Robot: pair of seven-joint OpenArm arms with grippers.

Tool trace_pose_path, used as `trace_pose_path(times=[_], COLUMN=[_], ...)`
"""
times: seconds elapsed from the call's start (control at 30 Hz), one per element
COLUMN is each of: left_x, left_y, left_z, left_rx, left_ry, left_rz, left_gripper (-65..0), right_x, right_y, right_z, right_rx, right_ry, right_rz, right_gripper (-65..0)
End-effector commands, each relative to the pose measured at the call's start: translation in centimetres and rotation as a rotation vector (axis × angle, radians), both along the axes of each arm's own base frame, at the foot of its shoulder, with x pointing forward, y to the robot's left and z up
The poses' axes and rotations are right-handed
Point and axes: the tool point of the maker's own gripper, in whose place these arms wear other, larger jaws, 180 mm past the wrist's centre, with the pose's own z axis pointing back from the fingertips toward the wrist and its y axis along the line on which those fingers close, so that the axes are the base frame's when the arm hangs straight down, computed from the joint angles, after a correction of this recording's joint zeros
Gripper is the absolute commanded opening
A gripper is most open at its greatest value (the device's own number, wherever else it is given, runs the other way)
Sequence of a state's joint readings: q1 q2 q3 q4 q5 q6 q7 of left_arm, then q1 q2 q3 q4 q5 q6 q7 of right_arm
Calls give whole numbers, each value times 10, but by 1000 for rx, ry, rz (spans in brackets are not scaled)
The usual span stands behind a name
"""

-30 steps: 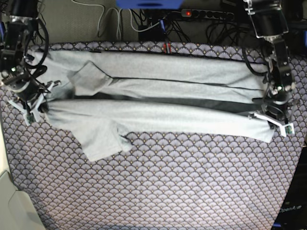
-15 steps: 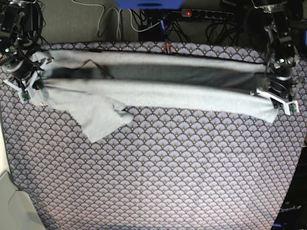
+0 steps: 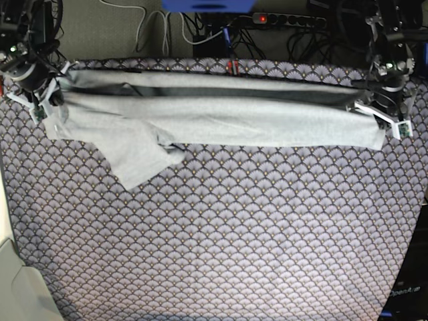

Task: Fold the T-shirt properly
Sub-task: 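Lift the hem and fold it over toward the collar with both grippers, then grasp the hanging sleeve end with the right gripper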

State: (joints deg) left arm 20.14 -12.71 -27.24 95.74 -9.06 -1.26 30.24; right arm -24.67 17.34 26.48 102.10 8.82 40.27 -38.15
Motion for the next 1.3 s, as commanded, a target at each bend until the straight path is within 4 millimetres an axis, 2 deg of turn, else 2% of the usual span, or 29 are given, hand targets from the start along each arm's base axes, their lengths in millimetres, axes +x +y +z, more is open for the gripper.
trace_pose_path(times=[0.0,0.1,0.37,0.43,0.5,0.57,0.7,0.93,1.03,1.13,1.27], left_x=[5,5,5,-1,5,8,17,29,40,37,39], left_y=[9,10,21,31,35,36,34,34,33,36,38], left_z=[14,12,-17,-18,-13,-10,-2,3,10,-4,-13], left_rx=[40,39,2,0,0,0,2,-6,-10,-29,-43], left_ry=[-38,-33,20,21,0,-11,-38,-58,-86,-52,-39], left_rz=[2,5,53,89,101,104,95,98,98,116,127], left_gripper=[-646,-646,-636,-572,-481,-430,-428,-426,-426,-426,-426], right_x=[7,-1,-4,-4,-7,-9,-8,-7,-1,0,1], right_y=[-4,-4,-3,-4,-7,-9,-11,-12,-16,-27,-38], right_z=[10,6,3,3,1,-1,1,2,7,12,18], right_rx=[-15,-15,-11,-15,-30,-41,-46,-48,-53,-64,-78], right_ry=[-37,-16,-5,-3,25,49,46,41,23,5,-11], right_rz=[6,8,7,6,1,-3,-7,-7,-22,-61,-84], right_gripper=[-650,-650,-650,-650,-644,-606,-551,-547,-547,-544,-543])
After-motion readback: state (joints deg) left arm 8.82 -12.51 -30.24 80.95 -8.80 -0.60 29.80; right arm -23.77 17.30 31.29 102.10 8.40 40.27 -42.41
